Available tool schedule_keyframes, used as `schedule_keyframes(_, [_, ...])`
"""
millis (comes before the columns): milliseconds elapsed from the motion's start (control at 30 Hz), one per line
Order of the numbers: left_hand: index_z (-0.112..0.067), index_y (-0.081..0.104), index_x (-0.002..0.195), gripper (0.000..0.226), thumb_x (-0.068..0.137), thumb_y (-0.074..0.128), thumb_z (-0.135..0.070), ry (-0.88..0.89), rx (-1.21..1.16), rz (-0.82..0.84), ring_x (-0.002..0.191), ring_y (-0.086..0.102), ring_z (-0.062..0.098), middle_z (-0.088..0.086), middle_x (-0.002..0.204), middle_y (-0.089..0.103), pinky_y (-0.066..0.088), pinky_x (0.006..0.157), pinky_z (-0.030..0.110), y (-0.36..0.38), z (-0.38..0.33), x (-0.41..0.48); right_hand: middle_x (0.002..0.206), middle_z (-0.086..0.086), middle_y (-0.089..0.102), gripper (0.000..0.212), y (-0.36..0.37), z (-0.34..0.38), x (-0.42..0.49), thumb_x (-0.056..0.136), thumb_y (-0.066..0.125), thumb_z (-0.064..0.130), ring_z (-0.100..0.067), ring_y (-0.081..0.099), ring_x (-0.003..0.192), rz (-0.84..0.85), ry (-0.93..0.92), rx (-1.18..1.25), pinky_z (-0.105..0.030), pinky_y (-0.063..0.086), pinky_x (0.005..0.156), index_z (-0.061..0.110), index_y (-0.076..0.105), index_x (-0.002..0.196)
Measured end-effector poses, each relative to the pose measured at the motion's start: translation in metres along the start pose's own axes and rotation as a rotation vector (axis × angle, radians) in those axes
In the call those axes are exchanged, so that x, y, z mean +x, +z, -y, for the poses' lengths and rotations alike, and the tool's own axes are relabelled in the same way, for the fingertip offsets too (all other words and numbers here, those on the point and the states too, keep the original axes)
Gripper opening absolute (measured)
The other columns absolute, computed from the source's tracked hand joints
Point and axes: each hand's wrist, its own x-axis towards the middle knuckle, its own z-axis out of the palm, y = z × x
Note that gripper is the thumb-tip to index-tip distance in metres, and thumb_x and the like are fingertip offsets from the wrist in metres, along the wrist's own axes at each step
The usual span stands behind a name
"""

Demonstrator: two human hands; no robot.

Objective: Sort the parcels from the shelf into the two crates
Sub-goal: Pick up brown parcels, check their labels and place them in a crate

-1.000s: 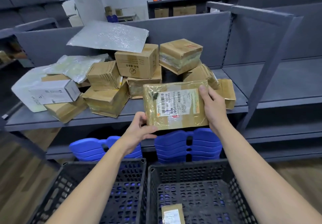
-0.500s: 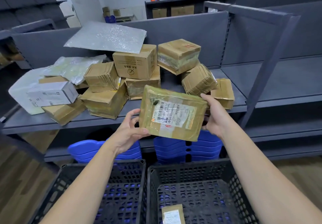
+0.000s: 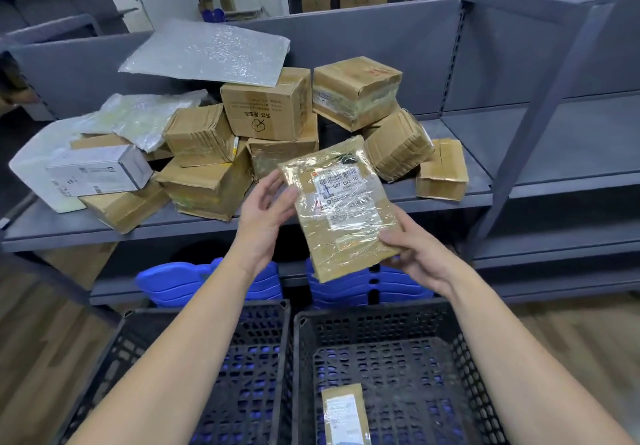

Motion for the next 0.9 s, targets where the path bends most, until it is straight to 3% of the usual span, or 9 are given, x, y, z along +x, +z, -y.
schedule_keyframes(67, [-0.044,0.036,0.156,0.079,0.089,0.078,-0.043,-0.064,0.070,0.111,0.143,0.049,0.019,-0.011,0.159,0.046,0.047,0.109,0.050,0.007,0.010,-0.009,0.138,-0.005,0.067,0.087,-0.001,-0.010,-0.005,0.073,0.082,0.019,-0.021,0.068,0.098,0.008,0.007,-0.006,-0.030,0.048,0.075,0.039,0.048,0.150])
schedule_keyframes(167, [-0.052,0.014,0.161,0.101,0.090,0.077,-0.020,-0.097,0.099,0.266,0.141,0.052,0.021,-0.015,0.157,0.049,0.053,0.102,0.045,0.010,0.029,-0.024,0.143,-0.006,0.064,0.089,-0.002,-0.019,-0.023,0.076,0.078,0.003,-0.031,0.064,0.127,-0.024,0.002,-0.037,-0.045,0.051,0.101,0.039,0.045,0.151])
schedule_keyframes(267, [-0.041,0.015,0.164,0.113,0.080,0.086,-0.013,-0.102,0.162,0.361,0.143,0.050,0.026,-0.006,0.160,0.047,0.046,0.112,0.054,0.005,0.048,-0.030,0.141,-0.001,0.066,0.084,-0.003,-0.028,-0.044,0.086,0.069,-0.011,-0.022,0.065,0.126,-0.101,-0.006,-0.056,-0.038,0.054,0.085,0.039,0.045,0.149])
schedule_keyframes(433, [-0.019,0.032,0.162,0.080,0.094,0.071,-0.003,-0.139,0.234,0.310,0.131,0.059,0.013,0.000,0.152,0.057,0.056,0.098,0.028,0.013,0.081,-0.044,0.149,0.003,0.060,0.089,-0.021,-0.059,-0.064,0.083,0.082,0.000,-0.016,0.057,0.137,-0.236,0.065,-0.133,-0.050,0.041,0.118,0.029,0.041,0.157])
schedule_keyframes(533, [-0.017,0.049,0.153,0.061,0.096,0.071,-0.007,-0.231,0.333,0.294,0.125,0.064,0.009,-0.006,0.137,0.068,0.053,0.109,0.043,0.024,0.128,-0.064,0.143,0.008,0.065,0.074,-0.036,-0.085,-0.077,0.087,0.082,0.012,-0.010,0.057,0.136,-0.297,0.129,-0.291,-0.045,0.043,0.118,0.024,0.050,0.153])
schedule_keyframes(600, [-0.032,0.034,0.159,0.094,0.083,0.085,-0.008,-0.339,0.416,0.489,0.124,0.062,0.000,-0.014,0.141,0.064,0.052,0.108,0.031,0.030,0.161,-0.084,0.139,0.010,0.067,0.059,-0.050,-0.112,-0.087,0.094,0.073,0.007,-0.010,0.058,0.134,-0.326,0.162,-0.380,-0.041,0.042,0.119,0.020,0.056,0.149])
schedule_keyframes(667, [-0.044,0.000,0.162,0.137,0.071,0.095,-0.007,-0.398,0.508,0.683,0.128,0.051,-0.015,-0.020,0.152,0.048,0.045,0.105,0.015,0.034,0.201,-0.105,0.140,0.012,0.065,0.057,-0.068,-0.150,-0.102,0.099,0.066,0.004,-0.013,0.057,0.136,-0.301,0.207,-0.482,-0.038,0.041,0.119,0.023,0.053,0.151])
schedule_keyframes(800, [-0.051,-0.042,0.145,0.166,0.064,0.100,-0.021,-0.536,0.687,0.732,0.137,0.054,0.011,-0.009,0.158,0.043,0.047,0.114,0.044,0.046,0.292,-0.131,0.147,0.018,0.054,0.090,-0.108,-0.212,-0.122,0.095,0.070,0.038,-0.027,0.057,0.136,-0.224,0.358,-0.625,-0.041,0.041,0.117,0.043,0.013,0.164])
schedule_keyframes(900, [-0.061,-0.046,0.134,0.163,0.069,0.097,-0.018,-0.630,0.724,0.635,0.127,0.060,0.016,-0.009,0.154,0.048,0.055,0.103,0.044,0.060,0.346,-0.136,0.155,0.016,0.046,0.137,-0.139,-0.249,-0.119,0.070,0.095,0.040,-0.011,0.051,0.139,-0.101,0.413,-0.745,-0.032,0.042,0.114,0.048,-0.006,0.162])
